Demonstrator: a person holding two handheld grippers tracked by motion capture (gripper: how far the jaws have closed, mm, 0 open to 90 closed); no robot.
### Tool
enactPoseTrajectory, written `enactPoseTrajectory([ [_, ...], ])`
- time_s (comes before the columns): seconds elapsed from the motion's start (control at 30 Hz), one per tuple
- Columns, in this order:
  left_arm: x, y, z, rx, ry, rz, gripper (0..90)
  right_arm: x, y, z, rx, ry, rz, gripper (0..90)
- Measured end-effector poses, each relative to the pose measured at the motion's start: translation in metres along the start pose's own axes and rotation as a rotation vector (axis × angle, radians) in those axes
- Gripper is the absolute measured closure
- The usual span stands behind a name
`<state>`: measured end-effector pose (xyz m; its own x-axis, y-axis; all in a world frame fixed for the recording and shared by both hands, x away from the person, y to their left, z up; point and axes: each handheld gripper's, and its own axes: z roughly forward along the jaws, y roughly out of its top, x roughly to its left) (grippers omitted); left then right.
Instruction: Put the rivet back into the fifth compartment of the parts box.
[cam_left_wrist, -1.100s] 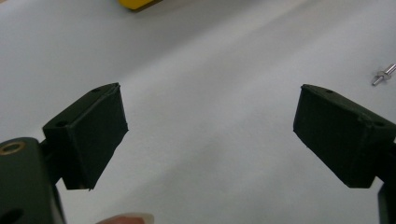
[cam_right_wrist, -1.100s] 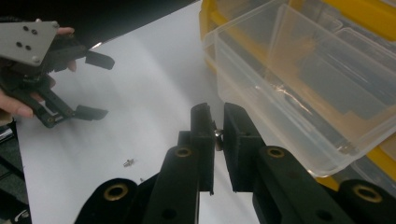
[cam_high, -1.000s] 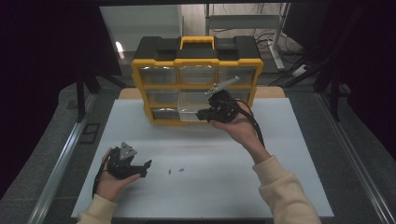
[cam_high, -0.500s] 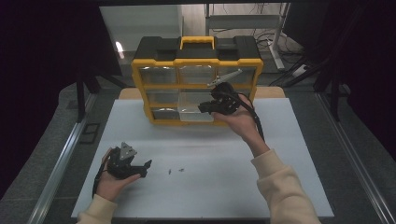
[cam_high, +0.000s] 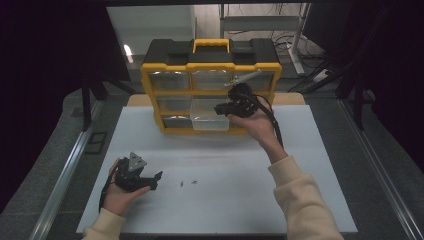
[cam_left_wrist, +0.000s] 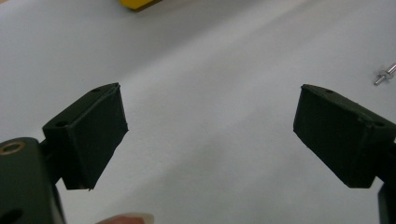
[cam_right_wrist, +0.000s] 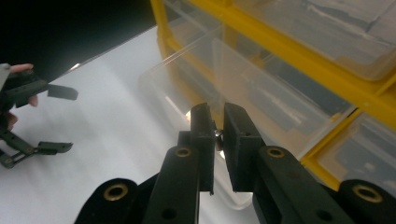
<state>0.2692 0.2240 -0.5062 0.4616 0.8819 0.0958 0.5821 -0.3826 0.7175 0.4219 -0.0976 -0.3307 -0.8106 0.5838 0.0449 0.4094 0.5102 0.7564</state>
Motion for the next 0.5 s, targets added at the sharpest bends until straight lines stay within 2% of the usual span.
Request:
enactPoseTrajectory([
  [0.27,0.000,0.000,0.000,0.000,0.000,-0.002,10.1,-0.006,0.004,0.004,0.008,-0.046,0.010,83.0],
  [0.5,0.001,0.000,0.000,0.000,-0.001,-0.002,10.1,-0.012,0.003,0.009,0.012,-0.067,0.021,82.7],
])
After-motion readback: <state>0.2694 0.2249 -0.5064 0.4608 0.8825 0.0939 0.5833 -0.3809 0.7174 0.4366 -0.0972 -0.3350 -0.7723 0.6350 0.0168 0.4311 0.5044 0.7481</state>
